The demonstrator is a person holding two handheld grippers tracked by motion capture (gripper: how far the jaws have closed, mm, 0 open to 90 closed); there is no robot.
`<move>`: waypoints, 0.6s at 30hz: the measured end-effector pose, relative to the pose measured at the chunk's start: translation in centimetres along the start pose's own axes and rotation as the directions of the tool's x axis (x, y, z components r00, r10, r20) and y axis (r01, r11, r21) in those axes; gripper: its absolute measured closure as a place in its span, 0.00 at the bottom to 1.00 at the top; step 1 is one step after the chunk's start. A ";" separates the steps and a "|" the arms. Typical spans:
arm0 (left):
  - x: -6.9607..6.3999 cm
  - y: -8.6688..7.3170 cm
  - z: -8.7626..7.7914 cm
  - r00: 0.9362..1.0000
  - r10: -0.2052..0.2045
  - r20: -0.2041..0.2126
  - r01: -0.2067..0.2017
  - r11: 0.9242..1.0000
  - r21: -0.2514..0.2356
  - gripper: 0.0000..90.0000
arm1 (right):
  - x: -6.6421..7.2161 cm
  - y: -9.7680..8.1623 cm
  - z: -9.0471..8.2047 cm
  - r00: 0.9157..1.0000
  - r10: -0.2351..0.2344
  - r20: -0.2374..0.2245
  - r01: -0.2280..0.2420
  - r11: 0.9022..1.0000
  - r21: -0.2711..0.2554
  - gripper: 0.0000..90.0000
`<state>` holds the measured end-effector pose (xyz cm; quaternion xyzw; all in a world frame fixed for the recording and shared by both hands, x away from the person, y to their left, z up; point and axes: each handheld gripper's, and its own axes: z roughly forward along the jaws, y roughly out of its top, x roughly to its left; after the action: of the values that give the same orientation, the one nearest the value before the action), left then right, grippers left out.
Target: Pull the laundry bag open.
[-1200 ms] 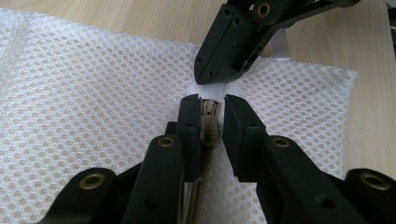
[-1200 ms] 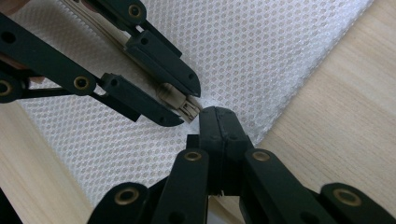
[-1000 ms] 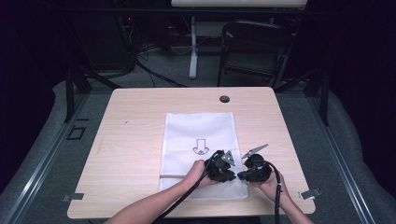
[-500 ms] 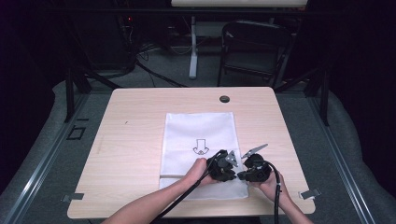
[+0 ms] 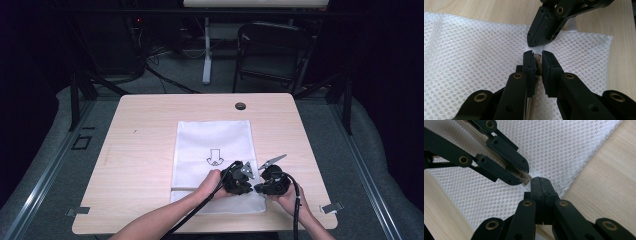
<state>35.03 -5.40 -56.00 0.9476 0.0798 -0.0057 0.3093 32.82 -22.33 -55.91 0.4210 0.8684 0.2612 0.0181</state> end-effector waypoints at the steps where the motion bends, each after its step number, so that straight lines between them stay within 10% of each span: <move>1: 0.0 0.0 0.0 1.000 0.002 -0.002 -0.002 1.000 0.006 0.91 | 0.0 0.0 0.0 1.000 0.000 0.000 0.000 1.000 -0.001 1.00; 18: 0.3 -1.0 -0.8 1.000 -0.018 0.012 0.018 0.999 -0.027 0.91 | -0.1 0.0 -0.1 0.999 -0.030 0.016 0.029 0.999 0.023 1.00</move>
<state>35.09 -4.07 -55.99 0.9424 0.0867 -0.0128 0.3227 32.90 -22.48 -55.79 0.4104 0.8773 0.2478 0.0242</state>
